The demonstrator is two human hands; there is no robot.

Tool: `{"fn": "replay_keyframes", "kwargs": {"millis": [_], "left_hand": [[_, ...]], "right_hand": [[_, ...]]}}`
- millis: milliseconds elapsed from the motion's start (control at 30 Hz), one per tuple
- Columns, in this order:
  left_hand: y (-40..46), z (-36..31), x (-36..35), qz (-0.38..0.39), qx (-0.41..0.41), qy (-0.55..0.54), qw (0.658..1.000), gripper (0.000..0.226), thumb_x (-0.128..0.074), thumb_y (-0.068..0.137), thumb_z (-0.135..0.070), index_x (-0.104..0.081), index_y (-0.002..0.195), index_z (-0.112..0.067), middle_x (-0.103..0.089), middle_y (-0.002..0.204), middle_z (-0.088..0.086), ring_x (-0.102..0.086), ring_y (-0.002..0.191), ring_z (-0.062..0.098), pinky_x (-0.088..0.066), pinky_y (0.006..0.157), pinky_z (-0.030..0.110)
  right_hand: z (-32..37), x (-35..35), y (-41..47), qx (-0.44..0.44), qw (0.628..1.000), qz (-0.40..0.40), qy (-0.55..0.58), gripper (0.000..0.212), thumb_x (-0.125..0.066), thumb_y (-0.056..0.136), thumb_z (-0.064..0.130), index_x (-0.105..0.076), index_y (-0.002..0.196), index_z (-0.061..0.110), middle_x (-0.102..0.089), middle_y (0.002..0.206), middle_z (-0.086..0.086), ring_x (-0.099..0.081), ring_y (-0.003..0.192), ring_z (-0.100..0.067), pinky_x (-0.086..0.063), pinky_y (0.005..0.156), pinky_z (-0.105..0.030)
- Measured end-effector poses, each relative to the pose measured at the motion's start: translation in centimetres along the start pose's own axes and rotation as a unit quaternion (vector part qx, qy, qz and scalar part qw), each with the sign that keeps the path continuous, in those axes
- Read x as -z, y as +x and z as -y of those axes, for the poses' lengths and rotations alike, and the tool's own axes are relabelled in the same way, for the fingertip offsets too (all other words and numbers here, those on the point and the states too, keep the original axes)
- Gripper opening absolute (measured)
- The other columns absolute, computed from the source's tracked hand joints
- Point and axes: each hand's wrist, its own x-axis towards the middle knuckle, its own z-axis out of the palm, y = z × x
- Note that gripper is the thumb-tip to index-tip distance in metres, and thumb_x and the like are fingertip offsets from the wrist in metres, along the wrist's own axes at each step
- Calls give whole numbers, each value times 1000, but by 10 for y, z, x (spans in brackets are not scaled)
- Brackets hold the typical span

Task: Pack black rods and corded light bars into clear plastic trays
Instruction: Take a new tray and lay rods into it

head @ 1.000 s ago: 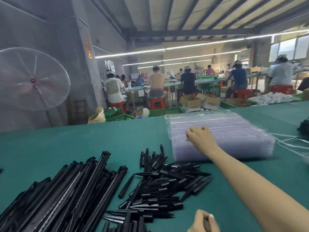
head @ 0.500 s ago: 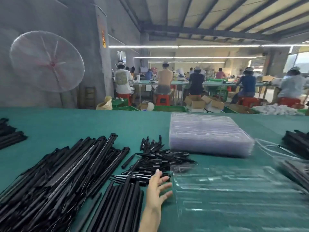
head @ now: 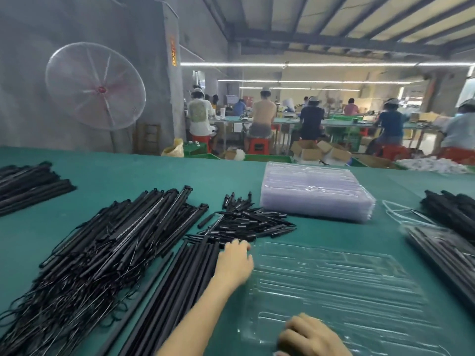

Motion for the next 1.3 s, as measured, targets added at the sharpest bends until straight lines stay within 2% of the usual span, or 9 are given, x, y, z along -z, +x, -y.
{"fn": "replay_keyframes", "kwargs": {"millis": [167,467,667,800,833,900,1033,1133,1300], "left_hand": [[17,49,11,-75,97,211,970,41,-42,98,-28,-33,135,-10,-38,138,7,-33,130,24,-29,106,38],[26,79,29,-5,176,99,979,41,-32,103,-34,-54,119,-3,-58,124,14,-56,114,31,-44,91,36],[33,37,82,-59,150,-311,937,40,-29,104,-27,-48,73,-9,-52,60,7,-50,44,19,-38,54,31],[23,-21,75,-189,124,-470,853,33,-28,104,-34,-39,83,-10,-48,67,6,-52,36,16,-43,42,24],[17,-33,68,-205,115,-493,838,30,-28,104,-32,-37,83,-12,-49,70,6,-55,34,14,-43,38,21],[7,-49,52,-212,111,-529,814,28,-30,103,-30,-35,80,-15,-50,72,6,-56,34,10,-43,37,19],[-7,-51,22,-127,108,-602,781,20,-46,100,-22,-44,83,-12,-56,75,7,-59,42,7,-50,46,20],[-22,-45,0,-51,81,-602,793,10,-62,90,-10,-53,87,-9,-64,76,10,-62,50,10,-51,51,20],[-40,-31,-27,-64,14,-386,920,16,-79,76,-20,-64,76,-14,-69,64,-3,-60,58,-3,-41,60,10]], "right_hand": [[11,-1,-11,-19,997,-9,78,50,-39,98,43,-64,58,27,-49,57,9,-48,50,-7,-42,53,-13],[7,-15,-17,-54,994,-43,84,27,-66,79,35,-61,53,27,-50,57,12,-50,51,-2,-43,51,-10],[18,-2,-9,-156,969,-73,177,38,-40,97,40,-74,91,25,-65,81,12,-60,74,-4,-45,69,-22],[24,30,17,-413,605,103,673,70,-54,59,79,-63,113,35,-72,89,2,-67,84,-19,-55,70,-30],[14,39,17,-402,566,159,702,86,-61,51,83,-55,122,33,-71,89,-3,-68,77,-21,-55,64,-31],[-13,59,11,-364,631,218,650,72,-65,68,70,-46,127,33,-69,81,-2,-65,64,-19,-54,57,-33],[-83,71,-19,-316,905,230,169,25,-49,98,33,-50,121,43,-61,89,19,-60,83,-7,-51,77,-31],[-119,64,-44,-343,916,208,17,29,-50,97,31,-57,125,30,-50,111,7,-49,107,-14,-40,91,-28],[-117,46,-84,-357,923,142,33,27,-76,79,16,-69,104,21,-61,93,12,-64,87,-15,-46,72,-28]]}}
